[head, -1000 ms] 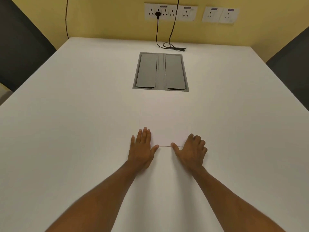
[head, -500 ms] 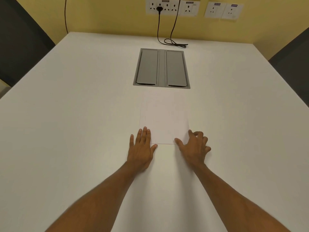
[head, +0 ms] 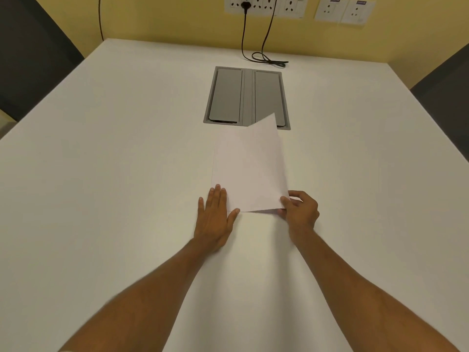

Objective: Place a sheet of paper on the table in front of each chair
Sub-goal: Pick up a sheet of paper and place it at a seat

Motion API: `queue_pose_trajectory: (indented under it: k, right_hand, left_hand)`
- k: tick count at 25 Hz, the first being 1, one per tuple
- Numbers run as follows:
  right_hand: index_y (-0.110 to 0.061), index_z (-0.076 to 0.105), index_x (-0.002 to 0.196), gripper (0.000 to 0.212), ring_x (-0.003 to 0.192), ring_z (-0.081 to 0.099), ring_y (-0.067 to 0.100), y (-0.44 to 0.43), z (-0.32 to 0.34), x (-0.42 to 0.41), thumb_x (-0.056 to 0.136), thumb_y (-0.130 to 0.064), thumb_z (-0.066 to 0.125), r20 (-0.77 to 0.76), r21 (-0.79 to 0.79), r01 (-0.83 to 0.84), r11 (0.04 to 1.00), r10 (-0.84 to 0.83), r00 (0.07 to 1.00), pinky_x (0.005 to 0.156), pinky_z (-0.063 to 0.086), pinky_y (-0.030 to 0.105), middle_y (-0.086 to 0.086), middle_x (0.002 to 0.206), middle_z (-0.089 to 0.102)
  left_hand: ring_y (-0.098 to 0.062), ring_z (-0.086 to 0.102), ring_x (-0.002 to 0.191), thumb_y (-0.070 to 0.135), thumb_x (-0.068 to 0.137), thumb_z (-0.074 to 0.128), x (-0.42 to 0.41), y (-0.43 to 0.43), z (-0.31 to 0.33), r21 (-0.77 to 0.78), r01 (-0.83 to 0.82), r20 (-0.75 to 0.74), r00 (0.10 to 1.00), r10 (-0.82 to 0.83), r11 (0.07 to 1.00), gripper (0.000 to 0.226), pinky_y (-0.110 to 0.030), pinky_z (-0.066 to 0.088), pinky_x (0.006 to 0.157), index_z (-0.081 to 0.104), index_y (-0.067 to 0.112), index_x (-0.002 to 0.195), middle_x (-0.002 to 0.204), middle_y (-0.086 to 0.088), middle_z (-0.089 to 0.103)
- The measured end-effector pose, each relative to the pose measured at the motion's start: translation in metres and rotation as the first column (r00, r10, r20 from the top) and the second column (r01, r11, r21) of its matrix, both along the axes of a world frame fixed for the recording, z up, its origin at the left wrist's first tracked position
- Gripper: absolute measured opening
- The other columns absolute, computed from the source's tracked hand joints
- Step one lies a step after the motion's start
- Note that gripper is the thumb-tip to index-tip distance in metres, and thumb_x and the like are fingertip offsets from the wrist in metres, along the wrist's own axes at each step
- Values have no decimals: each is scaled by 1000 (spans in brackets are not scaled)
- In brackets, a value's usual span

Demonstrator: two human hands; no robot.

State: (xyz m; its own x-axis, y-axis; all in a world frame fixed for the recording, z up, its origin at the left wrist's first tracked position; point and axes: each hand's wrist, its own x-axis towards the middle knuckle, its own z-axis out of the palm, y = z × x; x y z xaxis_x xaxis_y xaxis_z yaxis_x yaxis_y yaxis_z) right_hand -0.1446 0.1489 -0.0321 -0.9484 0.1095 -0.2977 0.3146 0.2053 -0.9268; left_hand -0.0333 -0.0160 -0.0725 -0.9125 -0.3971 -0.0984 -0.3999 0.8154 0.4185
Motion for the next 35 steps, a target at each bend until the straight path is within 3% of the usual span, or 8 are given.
queue_pose_trajectory:
  k: [2,5,10,16,20,23,28,35]
  right_hand:
    - [-11,68,88,16,59,68,24,3,1,1,78,1,73,102,-198,64,978,-44,994,61,60,30,15,86,70]
    - [-9,67,88,17,68,68,20,9,7,9,79,4,72,150,-369,72,927,-17,988,56,58,24,15,85,68]
    - [-8,66,91,15,61,67,16,30,30,39,81,2,71,175,-425,-9,905,92,980,54,57,22,10,79,70]
    - [-9,66,100,19,69,68,18,70,65,91,82,-6,72,194,-419,-133,898,232,953,67,59,29,6,82,75]
    - [-12,68,103,20,80,73,20,103,99,122,83,-12,72,188,-365,-225,903,308,933,68,58,33,3,91,77]
    - [-6,68,101,17,75,72,23,124,125,146,84,-4,68,170,-331,-197,923,263,950,60,57,30,9,89,76]
    - [-4,68,98,15,75,69,26,161,163,194,84,2,66,153,-287,-153,946,202,967,62,56,32,12,90,73]
    - [0,68,98,15,76,67,27,227,206,246,84,3,66,93,-299,-1,954,30,995,68,56,35,16,93,70]
  left_hand:
    - [-17,0,151,46,100,28,-1,-1,12,248,-133,-111,980,165,960,68,-32,0,122,8,9,153,163,-5,2]
    - [-27,23,145,39,98,46,-4,-9,34,472,-327,-180,874,452,819,68,-35,20,118,21,2,149,156,-13,25]
    - [-24,60,106,26,92,60,4,-30,71,888,-333,51,757,651,318,43,-38,48,99,54,3,128,119,-6,62]
    - [-24,65,84,4,92,56,53,-11,123,924,-241,4,783,622,298,21,-38,54,86,65,7,110,93,-3,70]
    - [-24,68,83,4,93,56,104,18,149,924,-206,8,851,525,321,19,-32,57,72,65,8,109,97,-6,71]
    - [-32,67,94,4,93,55,138,41,165,925,-194,20,883,468,327,23,-41,54,85,64,3,115,109,-15,70]
    - [-33,68,92,2,93,55,177,76,197,927,-185,40,913,405,327,22,-41,55,84,65,1,113,108,-19,70]
    - [-19,72,70,2,92,56,195,132,237,916,-97,2,972,237,390,17,-28,57,61,69,7,101,88,-7,76]
